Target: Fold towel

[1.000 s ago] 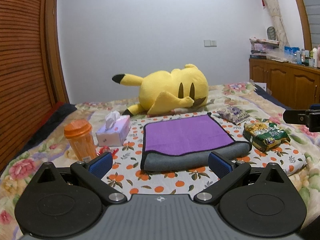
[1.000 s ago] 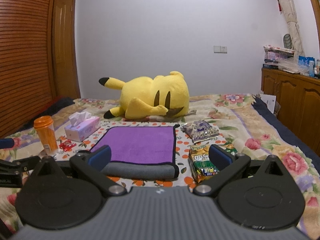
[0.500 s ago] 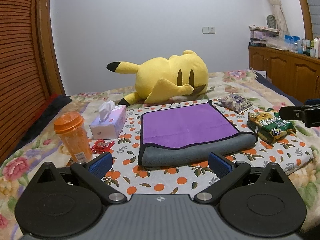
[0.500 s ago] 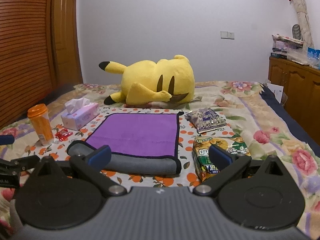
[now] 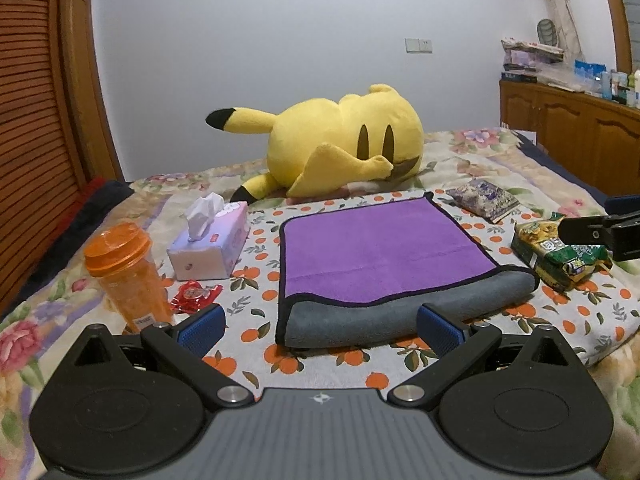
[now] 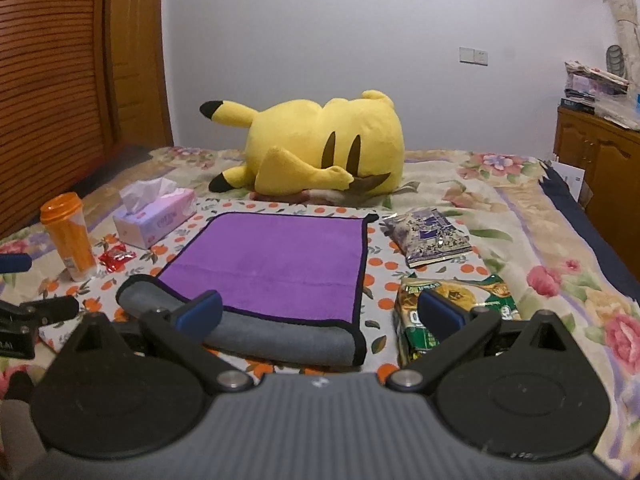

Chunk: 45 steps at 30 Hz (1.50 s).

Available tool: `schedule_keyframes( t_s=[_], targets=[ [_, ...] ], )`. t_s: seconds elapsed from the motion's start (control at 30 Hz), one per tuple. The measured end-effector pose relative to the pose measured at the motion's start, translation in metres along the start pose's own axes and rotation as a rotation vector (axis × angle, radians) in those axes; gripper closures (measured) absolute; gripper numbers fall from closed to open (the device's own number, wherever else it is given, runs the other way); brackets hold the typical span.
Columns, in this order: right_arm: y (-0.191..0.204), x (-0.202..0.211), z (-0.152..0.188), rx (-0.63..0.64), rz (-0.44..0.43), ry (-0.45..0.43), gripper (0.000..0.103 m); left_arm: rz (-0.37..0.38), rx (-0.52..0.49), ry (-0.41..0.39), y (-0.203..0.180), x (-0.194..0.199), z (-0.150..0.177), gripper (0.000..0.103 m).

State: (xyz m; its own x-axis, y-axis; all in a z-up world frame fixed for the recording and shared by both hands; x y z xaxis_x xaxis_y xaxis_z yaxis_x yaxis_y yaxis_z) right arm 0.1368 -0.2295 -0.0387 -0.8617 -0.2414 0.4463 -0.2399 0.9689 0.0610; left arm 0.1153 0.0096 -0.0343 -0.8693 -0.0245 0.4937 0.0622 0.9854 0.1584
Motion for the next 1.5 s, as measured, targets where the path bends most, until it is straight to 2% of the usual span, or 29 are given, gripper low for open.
schedule_keyframes(
  t_s=[0.9,1.17,1.37,1.4,1.43,1.5],
  targets=[
    [-0.010,-0.066,0.001,0.019,-0.061,0.141,0.000,0.027,0.021,0.111,0.023,-0.074,-0.009,0.000],
    [-0.018,-0.078,0.004,0.005,-0.065,0.181,0.000,0.060,0.051,0.138,0.029,-0.092,-0.012,0.010],
    [-0.019,-0.087,0.009,0.009,-0.082,0.222,0.001,0.056,0.067,0.154,0.035,-0.106,-0.012,0.017],
    [-0.019,-0.088,0.010,0.005,-0.088,0.228,0.004,0.056,0.068,0.156,0.035,-0.108,-0.012,0.019],
    [-0.019,-0.089,0.010,-0.001,-0.097,0.235,0.012,0.059,0.069,0.159,0.036,-0.110,-0.012,0.022],
    [-0.018,-0.092,0.012,-0.007,-0.106,0.251,0.015,0.066,0.068,0.168,0.036,-0.115,-0.011,0.025]
  ],
)
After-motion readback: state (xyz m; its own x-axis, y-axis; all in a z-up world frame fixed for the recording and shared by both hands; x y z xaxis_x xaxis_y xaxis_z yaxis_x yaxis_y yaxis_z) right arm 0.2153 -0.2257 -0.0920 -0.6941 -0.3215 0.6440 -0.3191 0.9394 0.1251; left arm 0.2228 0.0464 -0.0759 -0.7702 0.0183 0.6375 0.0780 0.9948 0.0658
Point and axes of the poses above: each gripper's, at about its wrist camera, not at the fingertips, and x roughly against the way its jaws point, y to its left, z to its underside, the point moved 2 cm from there along -x, roughly the way its jaws point, and after that the axes turned 2 degrees about -z, right-handed, at the moved point
